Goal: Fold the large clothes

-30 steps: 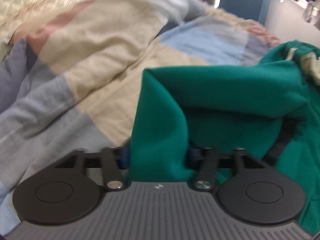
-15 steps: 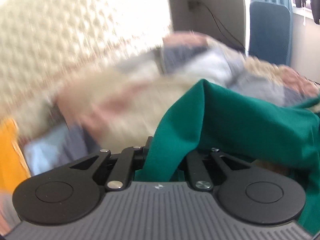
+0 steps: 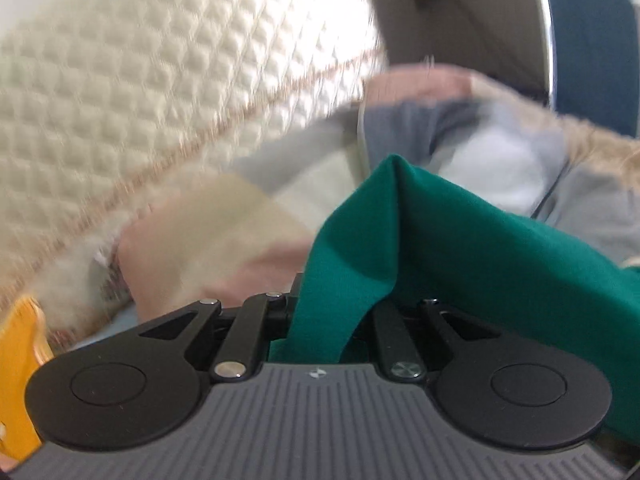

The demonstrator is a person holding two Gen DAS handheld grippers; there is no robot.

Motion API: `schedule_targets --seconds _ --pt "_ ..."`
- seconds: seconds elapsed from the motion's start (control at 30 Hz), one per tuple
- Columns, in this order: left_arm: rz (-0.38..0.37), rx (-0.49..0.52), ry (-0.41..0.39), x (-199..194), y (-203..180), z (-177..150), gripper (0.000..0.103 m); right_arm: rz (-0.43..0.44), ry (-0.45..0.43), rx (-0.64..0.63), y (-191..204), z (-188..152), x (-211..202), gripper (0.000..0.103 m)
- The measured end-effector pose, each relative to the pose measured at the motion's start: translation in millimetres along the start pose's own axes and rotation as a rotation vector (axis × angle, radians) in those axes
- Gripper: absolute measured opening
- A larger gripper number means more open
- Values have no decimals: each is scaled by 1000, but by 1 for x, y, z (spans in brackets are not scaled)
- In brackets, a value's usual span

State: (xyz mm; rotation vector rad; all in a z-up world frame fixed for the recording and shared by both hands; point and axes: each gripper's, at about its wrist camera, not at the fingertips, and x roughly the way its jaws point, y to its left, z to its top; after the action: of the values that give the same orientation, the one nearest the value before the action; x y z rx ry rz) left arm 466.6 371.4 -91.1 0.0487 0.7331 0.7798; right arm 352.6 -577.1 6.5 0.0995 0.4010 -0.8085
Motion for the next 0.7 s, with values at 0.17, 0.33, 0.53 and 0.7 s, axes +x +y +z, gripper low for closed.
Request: schedule_targets --seconds 0.17,0.33,0.53,0.7 --pt "8 11 2 41 -10 -23 14 32 37 2 -5 -50 35 18" --pt "-10 2 -1 39 -9 -20 14 68 -10 10 -9 -64 37 19" --pt "-119 -45 41 4 14 -21 66 139 -16 34 -14 -55 -1 32" --pt "-231 -76 39 -50 36 -32 71 283 -22 45 -11 -41 -47 55"
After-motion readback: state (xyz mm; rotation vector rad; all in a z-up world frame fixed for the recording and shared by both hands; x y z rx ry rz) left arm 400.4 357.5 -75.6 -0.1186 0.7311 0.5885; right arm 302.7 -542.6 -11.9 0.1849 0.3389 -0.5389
